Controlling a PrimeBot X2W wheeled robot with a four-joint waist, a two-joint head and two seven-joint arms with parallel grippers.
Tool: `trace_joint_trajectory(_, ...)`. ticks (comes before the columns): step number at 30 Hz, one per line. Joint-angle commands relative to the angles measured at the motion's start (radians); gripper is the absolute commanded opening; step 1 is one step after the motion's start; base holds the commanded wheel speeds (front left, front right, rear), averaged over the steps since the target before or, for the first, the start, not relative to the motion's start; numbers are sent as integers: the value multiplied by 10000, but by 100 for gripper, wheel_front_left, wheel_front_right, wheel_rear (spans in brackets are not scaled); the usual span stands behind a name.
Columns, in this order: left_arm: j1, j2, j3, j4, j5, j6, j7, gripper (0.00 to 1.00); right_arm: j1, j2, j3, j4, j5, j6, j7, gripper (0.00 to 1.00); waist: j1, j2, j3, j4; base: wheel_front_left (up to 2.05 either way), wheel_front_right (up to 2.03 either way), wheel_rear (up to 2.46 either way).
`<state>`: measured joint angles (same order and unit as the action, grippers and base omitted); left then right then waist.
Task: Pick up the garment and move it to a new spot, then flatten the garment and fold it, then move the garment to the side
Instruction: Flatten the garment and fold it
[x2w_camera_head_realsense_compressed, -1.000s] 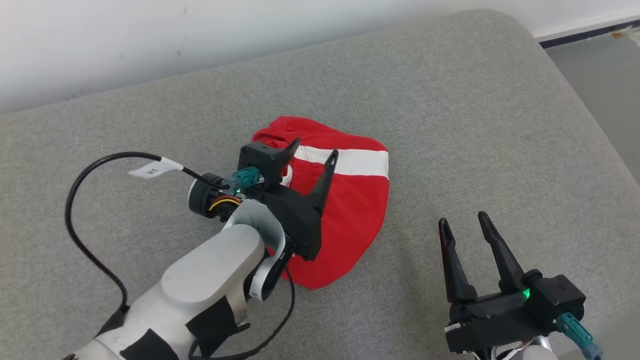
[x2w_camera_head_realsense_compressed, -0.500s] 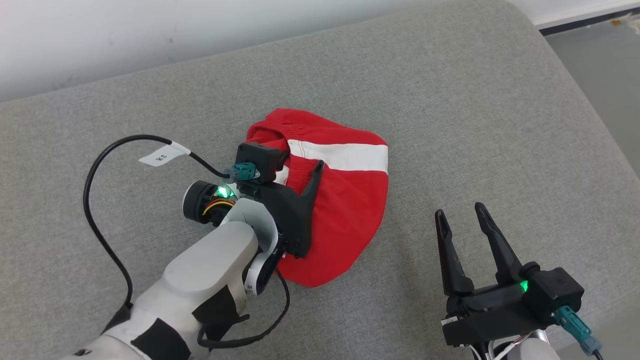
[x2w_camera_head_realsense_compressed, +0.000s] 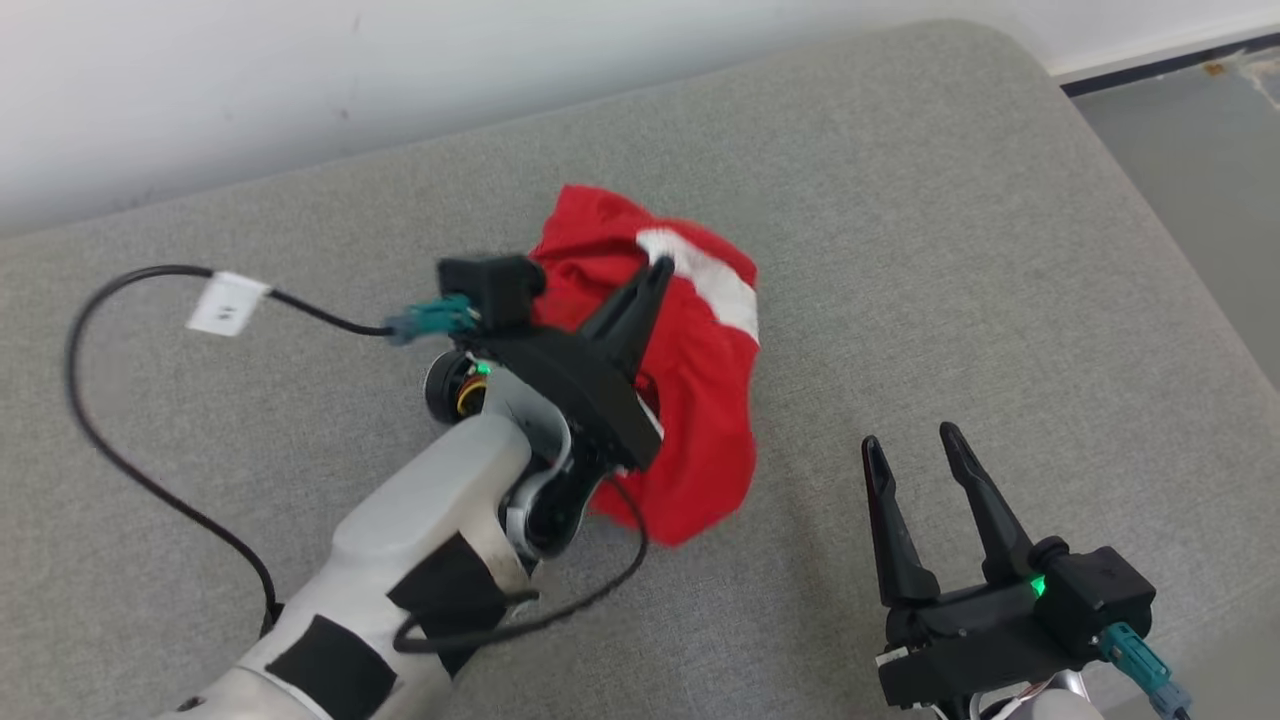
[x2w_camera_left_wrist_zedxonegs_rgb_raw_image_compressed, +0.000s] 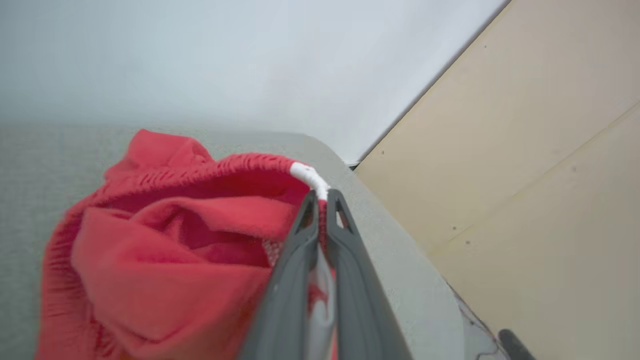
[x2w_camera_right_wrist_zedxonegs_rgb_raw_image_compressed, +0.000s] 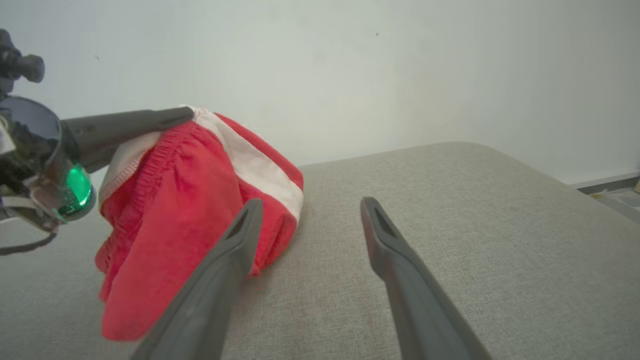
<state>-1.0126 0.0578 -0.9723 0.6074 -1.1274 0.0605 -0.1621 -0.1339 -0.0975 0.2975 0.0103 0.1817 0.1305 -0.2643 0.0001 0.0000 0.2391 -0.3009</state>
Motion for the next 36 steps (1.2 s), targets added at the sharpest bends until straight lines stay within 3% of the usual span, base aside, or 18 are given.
trace_joint_trajectory(1,51,-44,390,-276,-567,-273,-221,0,110,-7,49,42,64,4,-23,100,-1,0,-242,-46,0,0,0)
trace_joint_trajectory(3,-65,-62,956,-765,-1277,-535,-513,0,182,-38,111,100,108,4,-23,100,-1,0,-431,-71,0,0,0)
trace_joint_trajectory(5,-37,-78,1199,-1291,-1937,-493,-704,10,211,-66,165,123,144,4,-23,100,-1,0,-609,-105,0,0,0)
trace_joint_trajectory(10,1058,55,195,-907,-1969,16,-284,30,270,-158,113,45,169,4,-23,100,-1,0,-781,-42,0,0,0)
trace_joint_trajectory(11,1307,201,7,-755,-1894,-24,-223,27,288,-182,93,26,179,4,-23,100,-1,0,-788,-25,0,0,0)
trace_joint_trajectory(12,1635,297,-140,-586,-1926,-47,-180,0,318,-205,51,5,164,4,-23,100,-1,0,-797,5,0,0,0)
trace_joint_trajectory(17,2622,560,-457,-238,-1896,-241,-318,0,534,-276,-175,-69,99,4,-23,100,-1,0,-787,294,0,0,0)
trace_joint_trajectory(23,2312,494,-85,-592,-1725,-247,-719,0,484,-230,-118,-34,76,4,-23,100,-1,0,-778,483,0,0,0)
trace_joint_trajectory(25,2099,364,58,-834,-1722,-183,-767,47,387,-210,-57,-33,86,4,-23,100,-1,0,-746,479,0,0,0)
trace_joint_trajectory(26,2004,305,92,-946,-1772,-182,-728,100,359,-203,-42,-34,102,4,-23,100,-1,0,-722,469,0,0,0)
trace_joint_trajectory(31,1407,53,-21,-1281,-2237,-57,17,100,214,-186,77,-19,144,4,-22,100,-1,0,-520,226,0,0,0)
trace_joint_trajectory(36,1030,-51,34,-1039,-3359,306,1065,100,8,-103,125,-50,153,4,-22,100,-1,0,-187,-258,0,0,0)
